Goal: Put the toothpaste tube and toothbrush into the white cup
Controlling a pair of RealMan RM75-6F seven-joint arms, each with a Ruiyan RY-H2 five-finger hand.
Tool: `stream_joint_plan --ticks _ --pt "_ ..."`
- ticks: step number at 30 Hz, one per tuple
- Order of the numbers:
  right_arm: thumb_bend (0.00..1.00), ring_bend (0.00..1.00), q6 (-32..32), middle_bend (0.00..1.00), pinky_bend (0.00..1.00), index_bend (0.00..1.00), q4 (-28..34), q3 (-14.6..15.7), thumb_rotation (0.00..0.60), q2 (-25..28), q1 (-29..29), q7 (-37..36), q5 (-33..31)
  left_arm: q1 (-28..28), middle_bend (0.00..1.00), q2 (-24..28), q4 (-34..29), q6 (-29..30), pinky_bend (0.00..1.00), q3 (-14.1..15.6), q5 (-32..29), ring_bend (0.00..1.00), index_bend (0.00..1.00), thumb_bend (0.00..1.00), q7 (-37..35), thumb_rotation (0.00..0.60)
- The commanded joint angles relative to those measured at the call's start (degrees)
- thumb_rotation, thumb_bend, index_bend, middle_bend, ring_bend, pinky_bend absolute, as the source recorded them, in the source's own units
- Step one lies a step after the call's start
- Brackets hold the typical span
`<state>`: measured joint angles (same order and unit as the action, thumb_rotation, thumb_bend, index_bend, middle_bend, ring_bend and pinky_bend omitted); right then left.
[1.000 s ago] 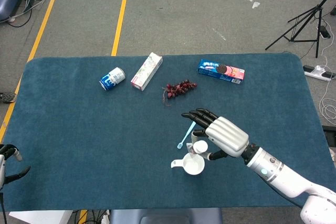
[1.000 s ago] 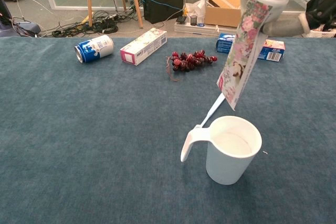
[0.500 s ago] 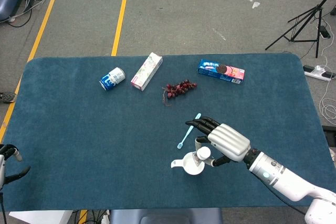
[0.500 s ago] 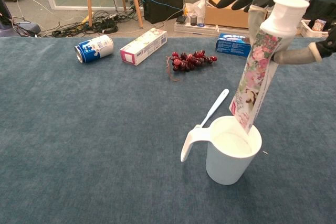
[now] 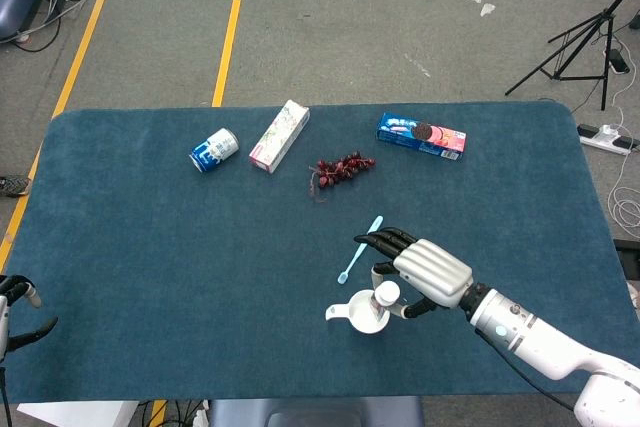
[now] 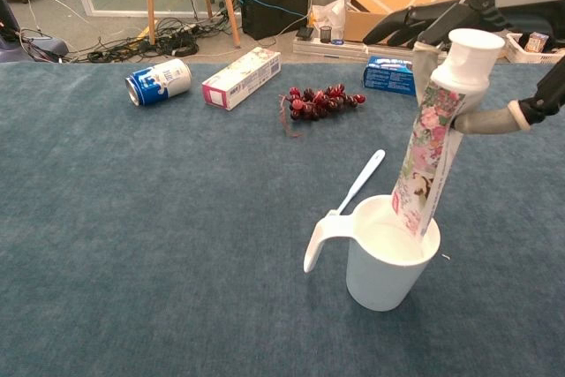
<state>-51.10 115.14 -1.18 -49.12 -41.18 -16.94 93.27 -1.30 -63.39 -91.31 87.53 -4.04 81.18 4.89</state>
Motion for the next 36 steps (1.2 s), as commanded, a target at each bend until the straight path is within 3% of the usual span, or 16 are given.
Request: stream_joint_plan --ticks 1,36 --pt "0.27 0.0 0.74 0.08 0.08 0.61 -0.63 -0.09 0.6 -0.65 -0.19 0.13 -0.43 -0.01 0.42 0.01 -0.05 -0.01 0.32 0.01 0.01 0.31 0.59 0.1 0.03 0.6" --pt "0.27 0.0 11.61 0.08 0.08 0.61 -6.35 -0.9 0.6 -10.09 -4.1 12.03 -10.75 0.39 0.42 0.49 -0.51 0.85 0.32 0.02 0.39 0.31 0.59 0.1 -0.43 0.6"
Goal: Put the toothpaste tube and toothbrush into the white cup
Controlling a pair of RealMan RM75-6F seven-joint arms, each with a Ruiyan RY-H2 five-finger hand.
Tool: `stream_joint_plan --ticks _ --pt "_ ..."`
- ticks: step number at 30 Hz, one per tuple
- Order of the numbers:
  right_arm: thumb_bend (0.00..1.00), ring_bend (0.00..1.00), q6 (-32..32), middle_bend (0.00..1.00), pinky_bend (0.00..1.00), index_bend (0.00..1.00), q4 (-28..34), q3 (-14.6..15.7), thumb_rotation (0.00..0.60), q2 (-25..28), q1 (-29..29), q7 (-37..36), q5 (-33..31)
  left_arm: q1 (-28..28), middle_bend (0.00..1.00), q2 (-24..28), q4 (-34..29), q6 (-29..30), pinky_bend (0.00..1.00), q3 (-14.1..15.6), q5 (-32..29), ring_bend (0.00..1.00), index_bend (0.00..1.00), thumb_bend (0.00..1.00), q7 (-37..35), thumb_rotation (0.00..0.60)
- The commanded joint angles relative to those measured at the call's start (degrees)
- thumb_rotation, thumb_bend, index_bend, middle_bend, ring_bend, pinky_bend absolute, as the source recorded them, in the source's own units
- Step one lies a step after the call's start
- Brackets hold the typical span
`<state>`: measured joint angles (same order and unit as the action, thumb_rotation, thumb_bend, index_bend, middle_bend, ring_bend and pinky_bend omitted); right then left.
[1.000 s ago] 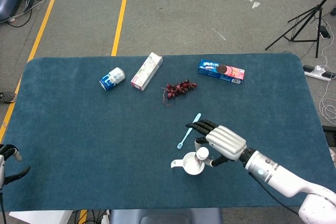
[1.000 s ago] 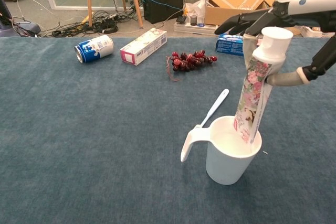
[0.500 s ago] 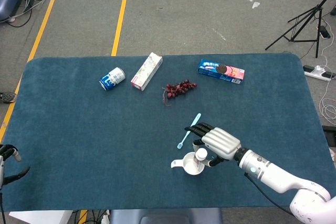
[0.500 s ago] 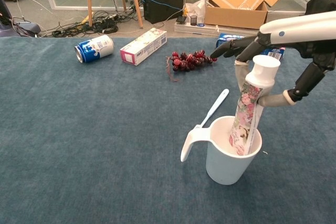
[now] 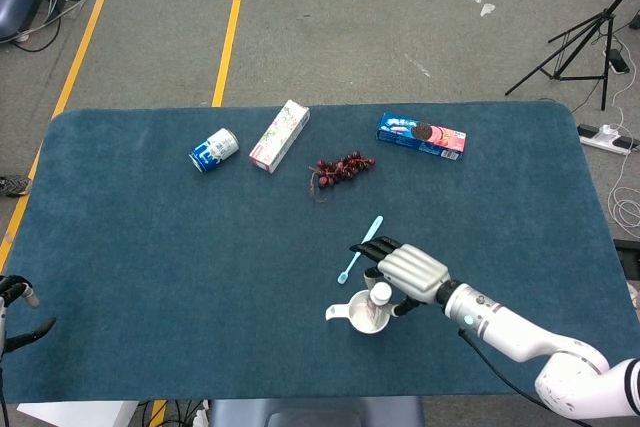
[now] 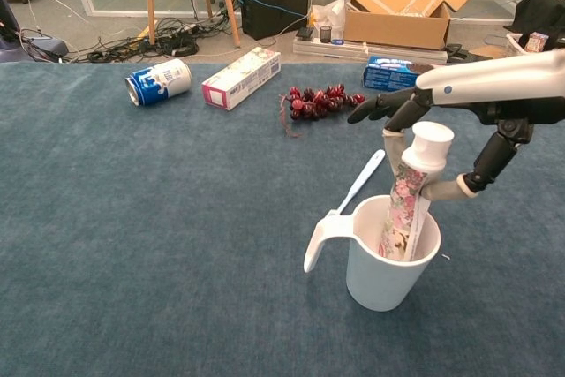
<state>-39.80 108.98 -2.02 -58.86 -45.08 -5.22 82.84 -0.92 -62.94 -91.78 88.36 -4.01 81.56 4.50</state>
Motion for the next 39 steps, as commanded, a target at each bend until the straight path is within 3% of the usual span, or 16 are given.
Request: stream_joint_plan --ticks 1,39 --pt "0.27 0.0 0.46 0.08 0.08 0.61 -0.3 -0.07 0.6 -0.56 -0.28 0.45 -0.48 0.03 0.42 0.06 -0.06 0.06 0.32 -0.01 0.03 0.31 0.59 0.1 -0.08 0.6" --pt "0.27 0.0 4.54 0.06 0.08 0.61 -5.18 -0.09 0.6 -7.77 -3.15 -0.57 -2.3 0.72 0.42 0.76 -0.59 1.67 0.32 -0.15 0.86 0.31 0.59 0.1 -0.87 0.6"
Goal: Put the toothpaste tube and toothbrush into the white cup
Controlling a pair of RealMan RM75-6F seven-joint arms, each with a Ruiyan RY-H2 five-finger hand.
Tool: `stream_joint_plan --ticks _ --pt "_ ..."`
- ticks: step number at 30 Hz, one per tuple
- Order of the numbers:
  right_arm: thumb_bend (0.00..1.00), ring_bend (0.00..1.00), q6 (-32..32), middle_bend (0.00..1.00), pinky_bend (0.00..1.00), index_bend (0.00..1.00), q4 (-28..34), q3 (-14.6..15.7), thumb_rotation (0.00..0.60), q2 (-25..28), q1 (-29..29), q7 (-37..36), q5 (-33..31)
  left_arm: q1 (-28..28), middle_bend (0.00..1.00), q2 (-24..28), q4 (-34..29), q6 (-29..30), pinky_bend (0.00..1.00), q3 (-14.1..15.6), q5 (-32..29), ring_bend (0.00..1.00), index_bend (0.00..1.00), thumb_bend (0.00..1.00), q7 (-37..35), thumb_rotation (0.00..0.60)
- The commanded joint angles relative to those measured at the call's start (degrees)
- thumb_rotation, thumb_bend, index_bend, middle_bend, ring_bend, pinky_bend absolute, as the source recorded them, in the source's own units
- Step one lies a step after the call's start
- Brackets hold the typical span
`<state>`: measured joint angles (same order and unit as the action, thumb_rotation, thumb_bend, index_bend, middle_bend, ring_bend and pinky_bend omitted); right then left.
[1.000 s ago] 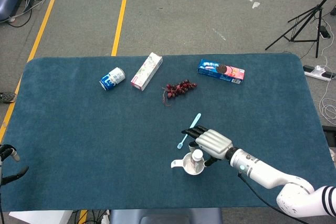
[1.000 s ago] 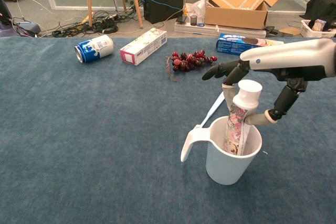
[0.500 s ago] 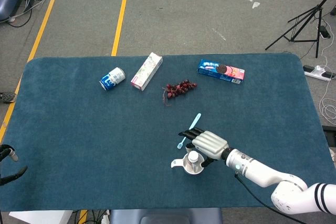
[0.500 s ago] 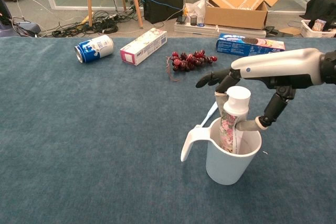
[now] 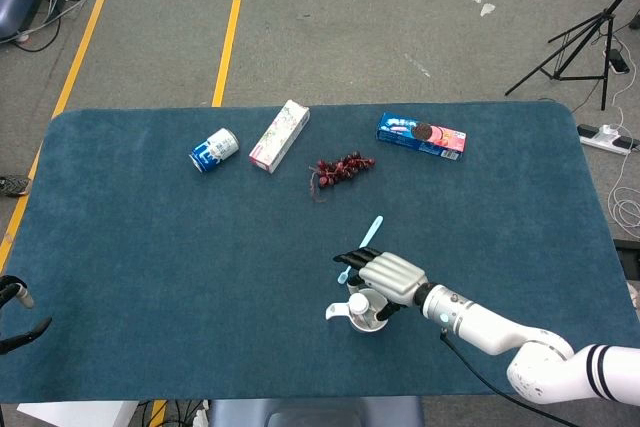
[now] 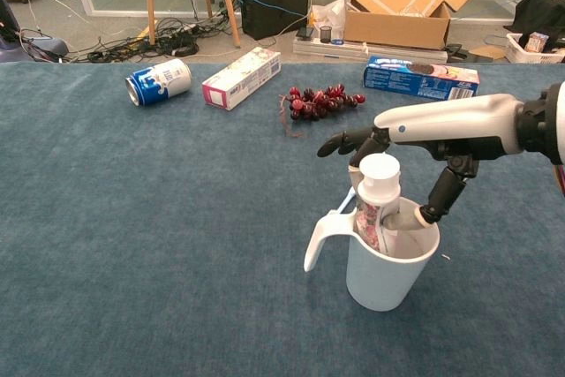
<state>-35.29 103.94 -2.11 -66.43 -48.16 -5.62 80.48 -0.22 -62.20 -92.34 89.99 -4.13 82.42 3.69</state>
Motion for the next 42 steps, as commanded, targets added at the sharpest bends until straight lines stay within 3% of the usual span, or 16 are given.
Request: stream_joint_plan --ticks 1,14,32,42 --pt "0.27 0.0 0.03 0.05 0.08 0.61 -0.23 0.0 0.6 -0.35 -0.11 -0.36 0.15 0.05 0.42 0.06 -0.02 0.11 0.32 -0.03 0.05 0.31 0.59 0.1 -0.09 0.6" --pt "0.27 0.0 0.29 0.05 0.08 0.61 -0.81 0.08 0.6 -0.89 -0.52 -2.5 0.77 0.1 0.42 0.11 -0.15 0.15 0.32 0.01 0.17 0.31 0.59 0.1 -0.05 0.6" --pt "0.27 0.0 1.8 0.02 0.08 0.43 -1.14 0.6 0.6 0.35 -1.54 -8.05 3.48 0.09 0.42 0.11 -0.13 0.01 0.32 -0.03 0.05 0.31 0.59 0.1 0.09 0.6" --pt "0.27 0.0 1.03 0.02 0.08 0.41 -1.27 1.03 0.6 0.91 -1.69 -10.32 5.47 0.02 0.42 0.12 -0.07 -0.25 0.32 -0.04 -0.1 0.31 0.59 0.1 0.08 0.6"
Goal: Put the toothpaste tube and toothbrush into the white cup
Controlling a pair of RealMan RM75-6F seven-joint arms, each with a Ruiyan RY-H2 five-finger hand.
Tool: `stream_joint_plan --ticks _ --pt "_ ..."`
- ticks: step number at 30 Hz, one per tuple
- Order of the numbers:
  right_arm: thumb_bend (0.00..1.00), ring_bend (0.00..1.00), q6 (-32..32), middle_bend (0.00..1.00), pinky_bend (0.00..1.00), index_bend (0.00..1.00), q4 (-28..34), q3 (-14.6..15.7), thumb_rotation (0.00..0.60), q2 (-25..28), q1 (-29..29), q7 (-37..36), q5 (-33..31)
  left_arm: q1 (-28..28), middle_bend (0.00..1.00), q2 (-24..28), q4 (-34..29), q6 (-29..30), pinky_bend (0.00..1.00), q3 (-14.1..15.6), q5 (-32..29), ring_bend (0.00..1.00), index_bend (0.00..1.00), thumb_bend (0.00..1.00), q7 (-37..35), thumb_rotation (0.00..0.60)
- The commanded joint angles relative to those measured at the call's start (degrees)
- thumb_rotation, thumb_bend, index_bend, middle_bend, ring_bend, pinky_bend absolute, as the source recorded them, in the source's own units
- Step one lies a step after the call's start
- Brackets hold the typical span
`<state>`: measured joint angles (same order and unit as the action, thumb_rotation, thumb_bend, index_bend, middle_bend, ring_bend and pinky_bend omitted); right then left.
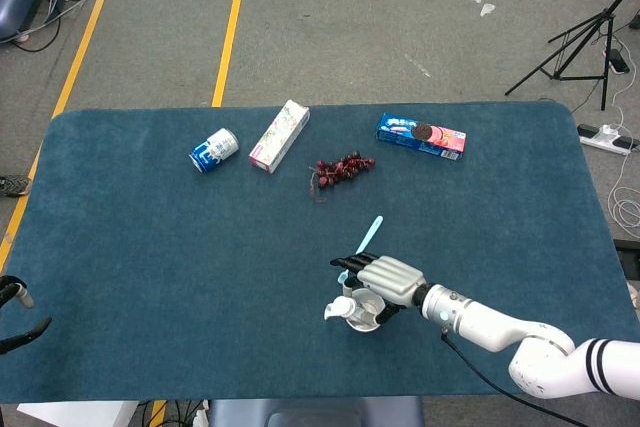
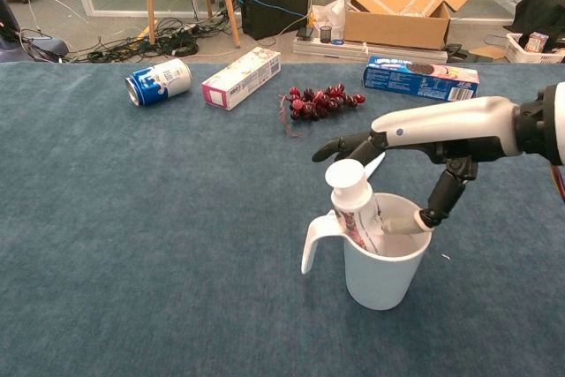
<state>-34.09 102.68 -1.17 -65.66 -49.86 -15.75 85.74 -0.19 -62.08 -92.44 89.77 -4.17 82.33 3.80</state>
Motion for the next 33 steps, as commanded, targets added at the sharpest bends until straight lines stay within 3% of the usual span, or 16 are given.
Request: stream_joint_plan --ticks 1,33 --pt "0.27 0.0 -0.23 0.02 0.08 0.41 -0.01 0.13 0.6 0.23 0.01 -0.28 0.29 -0.03 0.42 -0.01 0.08 -0.09 0.32 -0.01 -0.06 0.31 0.59 0.1 -0.03 0.6" --pt "0.27 0.0 -4.94 0.02 0.08 0.41 1.48 0.96 0.6 5.07 1.91 -1.14 1.68 -0.16 0.42 -0.22 0.09 -0.44 0.32 0.09 -0.2 0.31 0.59 0.1 0.65 0.6"
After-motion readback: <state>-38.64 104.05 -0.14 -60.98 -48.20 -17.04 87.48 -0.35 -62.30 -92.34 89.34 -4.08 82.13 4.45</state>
